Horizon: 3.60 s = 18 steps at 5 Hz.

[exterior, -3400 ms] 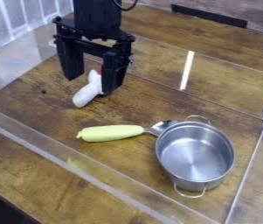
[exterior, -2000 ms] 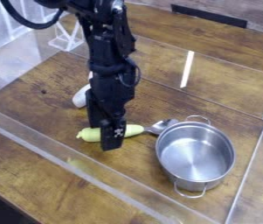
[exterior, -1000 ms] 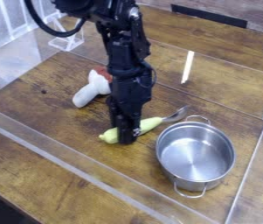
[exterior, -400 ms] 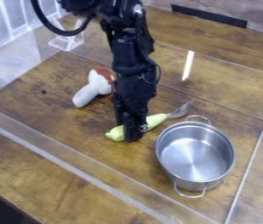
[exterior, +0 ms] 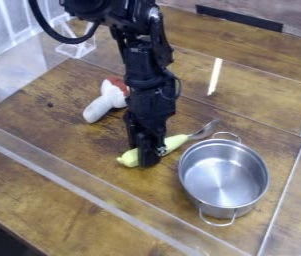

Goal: Move the green spoon to the left

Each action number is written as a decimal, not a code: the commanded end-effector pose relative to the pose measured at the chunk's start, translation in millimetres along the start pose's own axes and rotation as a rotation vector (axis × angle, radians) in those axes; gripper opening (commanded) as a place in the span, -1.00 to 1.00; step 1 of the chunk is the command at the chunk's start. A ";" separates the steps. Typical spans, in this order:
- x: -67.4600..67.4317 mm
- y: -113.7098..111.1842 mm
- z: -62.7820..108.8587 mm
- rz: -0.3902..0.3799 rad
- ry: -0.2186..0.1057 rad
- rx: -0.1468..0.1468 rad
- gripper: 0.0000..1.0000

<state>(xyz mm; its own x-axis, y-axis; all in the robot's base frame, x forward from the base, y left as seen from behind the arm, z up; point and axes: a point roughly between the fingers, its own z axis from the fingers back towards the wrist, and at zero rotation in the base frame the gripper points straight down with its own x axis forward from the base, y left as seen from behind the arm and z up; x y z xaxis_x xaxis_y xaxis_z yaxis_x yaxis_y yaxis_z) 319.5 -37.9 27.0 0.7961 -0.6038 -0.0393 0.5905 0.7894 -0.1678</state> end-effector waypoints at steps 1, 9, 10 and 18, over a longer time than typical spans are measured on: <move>8.0 4.3 24.8 -0.017 -0.057 0.032 -1.00; -34.8 79.5 133.6 0.298 -0.171 0.204 -1.00; -46.5 92.7 118.9 0.362 -0.174 0.203 -1.00; -72.6 216.5 64.4 0.428 -0.262 0.091 -1.00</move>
<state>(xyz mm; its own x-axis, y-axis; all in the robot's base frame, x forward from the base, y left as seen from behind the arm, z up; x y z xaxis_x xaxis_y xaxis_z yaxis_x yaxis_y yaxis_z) 395.3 169.7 32.1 0.9740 -0.1963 0.1131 0.2123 0.9652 -0.1527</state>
